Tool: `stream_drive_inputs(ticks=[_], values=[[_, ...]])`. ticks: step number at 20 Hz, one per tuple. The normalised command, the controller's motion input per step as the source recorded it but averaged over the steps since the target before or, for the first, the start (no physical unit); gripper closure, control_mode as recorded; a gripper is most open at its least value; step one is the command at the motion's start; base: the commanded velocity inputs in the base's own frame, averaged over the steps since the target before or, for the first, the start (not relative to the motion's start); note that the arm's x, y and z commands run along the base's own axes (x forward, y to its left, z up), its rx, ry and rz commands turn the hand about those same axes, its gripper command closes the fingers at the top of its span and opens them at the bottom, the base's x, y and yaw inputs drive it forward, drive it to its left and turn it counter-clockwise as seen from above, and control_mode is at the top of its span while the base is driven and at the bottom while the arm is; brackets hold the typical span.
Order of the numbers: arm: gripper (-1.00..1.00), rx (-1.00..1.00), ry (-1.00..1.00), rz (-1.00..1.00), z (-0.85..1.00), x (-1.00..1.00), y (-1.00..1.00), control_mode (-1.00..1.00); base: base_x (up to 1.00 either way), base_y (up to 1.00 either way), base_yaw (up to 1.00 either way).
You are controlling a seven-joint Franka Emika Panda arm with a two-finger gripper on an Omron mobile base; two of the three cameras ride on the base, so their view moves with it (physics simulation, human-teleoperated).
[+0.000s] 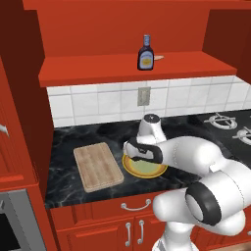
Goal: Pick the shrimp from the plate and place it on the cutting board. Then pick the condiment bottle from the cabinet and place it next to the cutting board.
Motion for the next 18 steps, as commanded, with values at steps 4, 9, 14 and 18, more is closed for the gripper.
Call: stream_drive_inputs(ticks=[4, 9, 14, 18], values=[[1.00, 0.00, 0.00, 0.00, 0.00, -0.11, 0.29, -1.00, 0.00, 0.00, 0.00], [1.00, 0.04, 0.00, 0.00, 0.00, -0.12, 0.26, -1.00, 0.00, 0.00, 0.00], [1.00, 0.04, 0.00, 0.00, 0.00, -0.12, 0.31, -1.00, 0.00, 0.00, 0.00], [1.00, 0.04, 0.00, 0.00, 0.00, -0.09, 0.37, -1.00, 0.00, 0.00, 0.00]])
